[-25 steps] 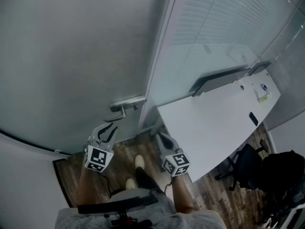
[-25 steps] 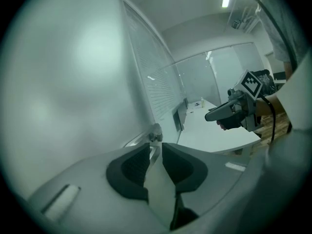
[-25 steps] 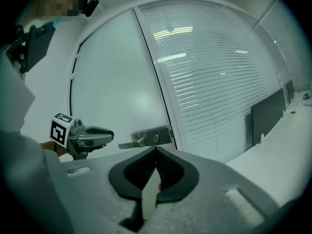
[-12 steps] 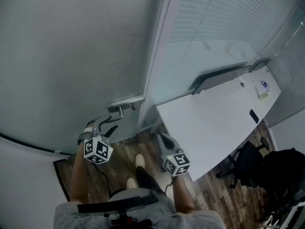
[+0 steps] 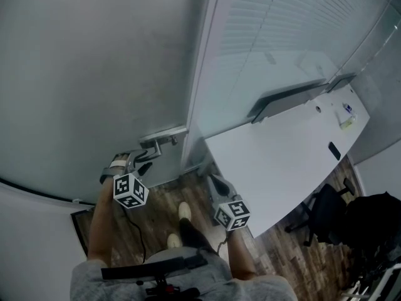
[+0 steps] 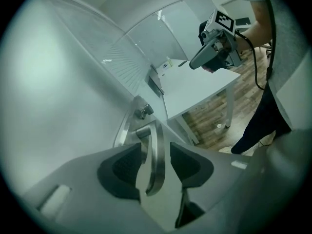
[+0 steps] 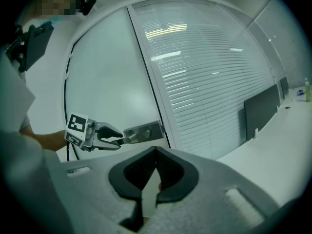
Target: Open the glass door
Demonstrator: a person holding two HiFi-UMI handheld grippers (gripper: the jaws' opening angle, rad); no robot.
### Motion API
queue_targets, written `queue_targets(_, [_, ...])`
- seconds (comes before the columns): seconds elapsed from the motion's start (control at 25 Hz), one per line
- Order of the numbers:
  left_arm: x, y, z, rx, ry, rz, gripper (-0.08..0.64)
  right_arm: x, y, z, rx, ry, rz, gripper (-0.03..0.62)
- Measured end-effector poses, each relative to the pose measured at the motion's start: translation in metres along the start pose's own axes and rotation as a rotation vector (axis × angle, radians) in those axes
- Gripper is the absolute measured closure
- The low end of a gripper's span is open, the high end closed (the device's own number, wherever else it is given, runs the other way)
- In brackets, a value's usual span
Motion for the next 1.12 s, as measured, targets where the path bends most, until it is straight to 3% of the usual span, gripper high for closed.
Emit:
queue_targets(0.28, [0.002,0.007,0.017,-0.08,0.021,0.064,0.38,0.003,0.001,0.001,-0.001,0.004,0.009,0.591])
queue_targets(0.52, [0.003,0.011,0.027,-0.112,0.029,0.07,0.425,0.007,0.0,0.0,-0.002,0.009,0.017,0.591])
queue_targets(0.96, [0.002,0.016,0.044,-0.141,-0.036,0.081,0.557,0.014,0.004,0.001,-0.01,0.016,0.042,0.591])
queue_targets(1.12, [0.001,0.016,0.042,-0.127,-0.051,0.083,0.557,0.012,0.003,0.0,-0.012,0.015,0.042,0.591])
Point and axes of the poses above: the fingertips, and each gripper's own axes: z forward along the fingers, x to its right, y out of its underside, the point moved 5 cm from there along -z, backward along the fingers, and after that the axes turned 4 degrees about y, right-handed, at the moved point
